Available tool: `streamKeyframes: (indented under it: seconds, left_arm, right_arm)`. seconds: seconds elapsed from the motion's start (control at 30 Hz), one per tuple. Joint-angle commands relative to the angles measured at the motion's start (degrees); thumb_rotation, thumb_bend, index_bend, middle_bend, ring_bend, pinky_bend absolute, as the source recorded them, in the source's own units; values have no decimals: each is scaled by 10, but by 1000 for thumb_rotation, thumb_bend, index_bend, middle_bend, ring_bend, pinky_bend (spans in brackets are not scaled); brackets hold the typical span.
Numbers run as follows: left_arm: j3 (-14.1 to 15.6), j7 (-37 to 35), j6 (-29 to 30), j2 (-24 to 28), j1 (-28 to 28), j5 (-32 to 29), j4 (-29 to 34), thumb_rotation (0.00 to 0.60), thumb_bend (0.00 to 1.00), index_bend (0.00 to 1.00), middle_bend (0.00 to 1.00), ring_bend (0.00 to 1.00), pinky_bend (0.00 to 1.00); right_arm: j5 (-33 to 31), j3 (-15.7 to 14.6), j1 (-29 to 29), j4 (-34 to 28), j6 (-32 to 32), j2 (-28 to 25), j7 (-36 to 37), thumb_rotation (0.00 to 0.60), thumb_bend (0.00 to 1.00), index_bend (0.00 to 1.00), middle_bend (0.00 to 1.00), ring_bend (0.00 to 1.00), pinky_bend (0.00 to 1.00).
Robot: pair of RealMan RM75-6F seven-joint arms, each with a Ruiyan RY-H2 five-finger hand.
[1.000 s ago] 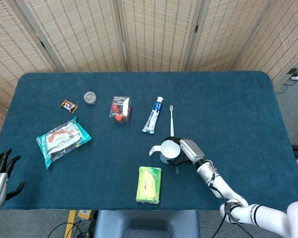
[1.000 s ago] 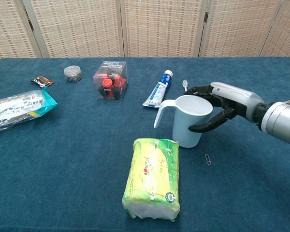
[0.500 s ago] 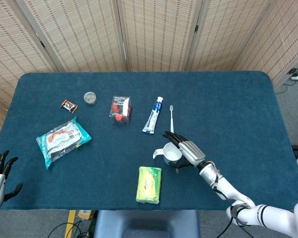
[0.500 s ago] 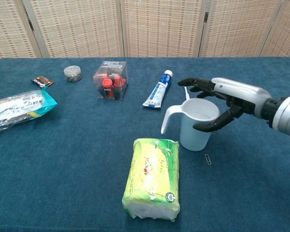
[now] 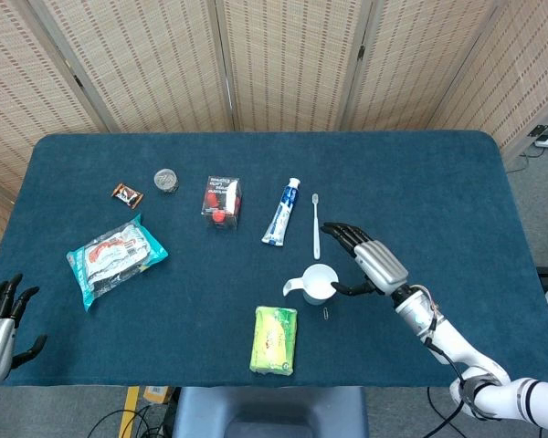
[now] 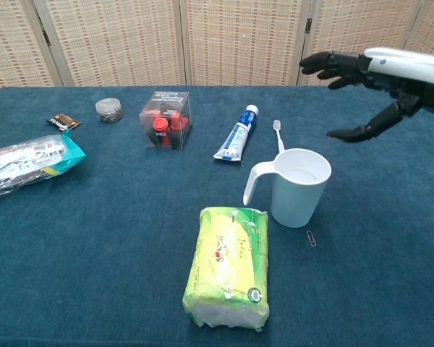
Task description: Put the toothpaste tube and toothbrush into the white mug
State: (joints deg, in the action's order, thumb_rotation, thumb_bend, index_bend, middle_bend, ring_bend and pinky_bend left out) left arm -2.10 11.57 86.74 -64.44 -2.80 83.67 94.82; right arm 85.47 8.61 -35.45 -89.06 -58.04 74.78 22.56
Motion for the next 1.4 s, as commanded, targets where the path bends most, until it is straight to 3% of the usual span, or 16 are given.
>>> streamKeyframes:
  seconds: [0.03,0.33,0.7,0.77,0.93,1.2,1.4]
  left_arm:
    - [0,0,3,0,2,0,0,600,314,188,49,37,135]
    - [3,-9,15,3,13,-1,-2,600,314,188,49,37,134]
    - [5,-34,29,7,32,-12,-19,600,314,188,49,37,134]
    - [5,-38,30,8,35,-13,-22,600,314,188,49,37,134]
    - [6,-43,30,9,39,-17,-27,600,314,188,49,37,135]
    - [5,-43,28,10,42,-20,-30,600,314,188,49,37,134]
    - [5,-42,28,11,46,-25,-30,600,314,188,49,37,134]
  right_arm:
    - [-31,23,-22,11,27,-6,-20,600,206,0,88,8,93]
    - [-108,48,-125,101,162,36,-141,600,229,0,152,17,93]
    - [-156,50,-214,230,243,132,-226,600,242,0,171,33,93]
    - [-160,49,-224,248,250,148,-233,600,288,0,172,33,93]
    - [-159,39,-243,299,268,184,-242,600,585,0,172,33,93]
    - [-163,41,-270,376,299,238,-223,600,817,0,172,33,93]
    - [-155,49,-284,422,306,269,-188,600,918,0,178,33,93]
